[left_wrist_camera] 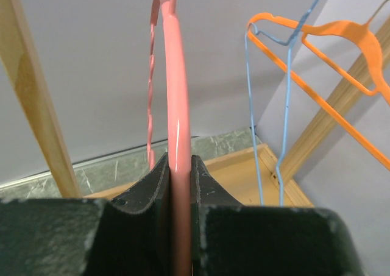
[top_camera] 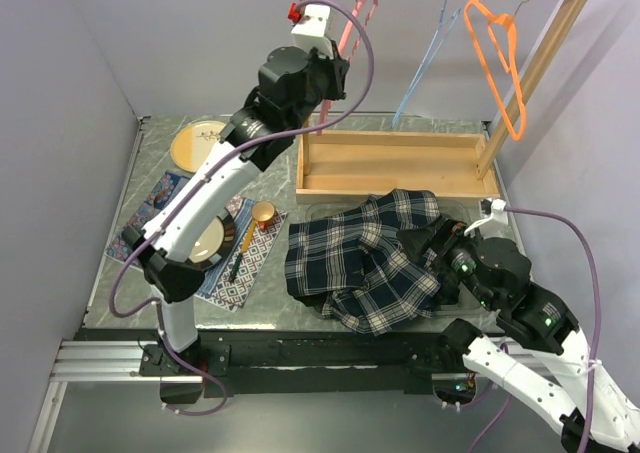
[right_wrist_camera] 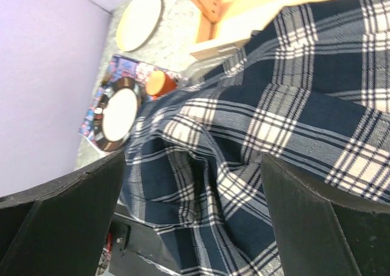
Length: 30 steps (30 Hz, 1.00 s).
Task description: Remove the skirt from the hanger
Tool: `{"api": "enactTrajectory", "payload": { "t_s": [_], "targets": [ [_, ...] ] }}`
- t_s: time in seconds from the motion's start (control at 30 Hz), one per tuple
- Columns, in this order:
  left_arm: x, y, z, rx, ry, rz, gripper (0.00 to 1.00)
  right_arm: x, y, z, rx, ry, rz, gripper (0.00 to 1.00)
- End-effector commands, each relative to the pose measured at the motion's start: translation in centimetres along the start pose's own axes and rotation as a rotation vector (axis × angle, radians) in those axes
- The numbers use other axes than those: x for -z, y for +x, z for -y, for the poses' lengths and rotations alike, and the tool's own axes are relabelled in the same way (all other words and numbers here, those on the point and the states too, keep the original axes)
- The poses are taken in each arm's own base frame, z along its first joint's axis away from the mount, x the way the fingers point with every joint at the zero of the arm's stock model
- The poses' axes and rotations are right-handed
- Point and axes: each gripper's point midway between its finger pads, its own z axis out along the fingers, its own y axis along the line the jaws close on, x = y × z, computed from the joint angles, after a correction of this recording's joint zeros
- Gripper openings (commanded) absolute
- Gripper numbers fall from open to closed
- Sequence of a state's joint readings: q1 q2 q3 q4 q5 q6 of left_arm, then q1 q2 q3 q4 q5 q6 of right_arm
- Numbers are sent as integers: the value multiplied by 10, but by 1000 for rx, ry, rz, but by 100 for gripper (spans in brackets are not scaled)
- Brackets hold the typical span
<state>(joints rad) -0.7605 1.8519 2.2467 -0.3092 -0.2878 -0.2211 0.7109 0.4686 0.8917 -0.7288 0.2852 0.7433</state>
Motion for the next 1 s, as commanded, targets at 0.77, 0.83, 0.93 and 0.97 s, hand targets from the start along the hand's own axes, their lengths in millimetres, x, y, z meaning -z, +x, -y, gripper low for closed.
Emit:
{"api": "enactTrajectory", "payload": {
  "t_s": [0.77,0.83,0.93,0.97],
  "targets": [
    [50,31,-24,76,43,-41,87,-32,-30,-10,-30,86,111,98],
    [80,24,-20,110,96,-30,89,-53,-22,-6,-15,122,104,98],
    [113,60,-23,159,123,-125,89,-77,-17,-3,16,180,90,99],
    [122,88,-28,179,109,-190,89,-84,-16,0,23,198,85,100]
  ]
}}
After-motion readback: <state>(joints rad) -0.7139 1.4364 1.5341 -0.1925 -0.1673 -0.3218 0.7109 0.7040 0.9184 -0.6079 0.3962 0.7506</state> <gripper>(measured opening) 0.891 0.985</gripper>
